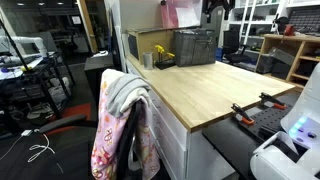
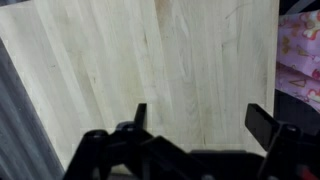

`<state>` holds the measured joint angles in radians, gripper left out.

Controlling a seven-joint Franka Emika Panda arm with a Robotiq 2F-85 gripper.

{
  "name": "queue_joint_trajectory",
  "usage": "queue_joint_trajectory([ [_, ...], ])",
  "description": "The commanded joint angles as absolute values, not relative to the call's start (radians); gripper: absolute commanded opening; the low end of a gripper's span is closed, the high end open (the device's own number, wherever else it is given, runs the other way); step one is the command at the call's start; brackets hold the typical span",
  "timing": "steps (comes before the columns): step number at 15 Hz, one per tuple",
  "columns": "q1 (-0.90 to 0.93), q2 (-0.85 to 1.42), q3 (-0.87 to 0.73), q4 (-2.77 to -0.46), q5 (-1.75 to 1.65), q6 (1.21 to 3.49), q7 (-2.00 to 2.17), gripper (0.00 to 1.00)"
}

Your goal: Remove the grey cloth from the chair and then put it on the table

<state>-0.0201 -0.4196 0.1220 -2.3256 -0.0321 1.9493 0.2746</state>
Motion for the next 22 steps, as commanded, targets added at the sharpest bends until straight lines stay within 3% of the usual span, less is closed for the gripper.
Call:
queue_joint_trajectory([
  [1,-0.011,-0.419,0.114,-2.323,-0.036,1.947,0.277,1.00],
  [14,-0.011,-0.419,0.114,-2.323,-0.036,1.947,0.277,1.00],
  [22,-0.013,-0.294,0.118,-2.157,-0.087,1.910,0.276,1.00],
])
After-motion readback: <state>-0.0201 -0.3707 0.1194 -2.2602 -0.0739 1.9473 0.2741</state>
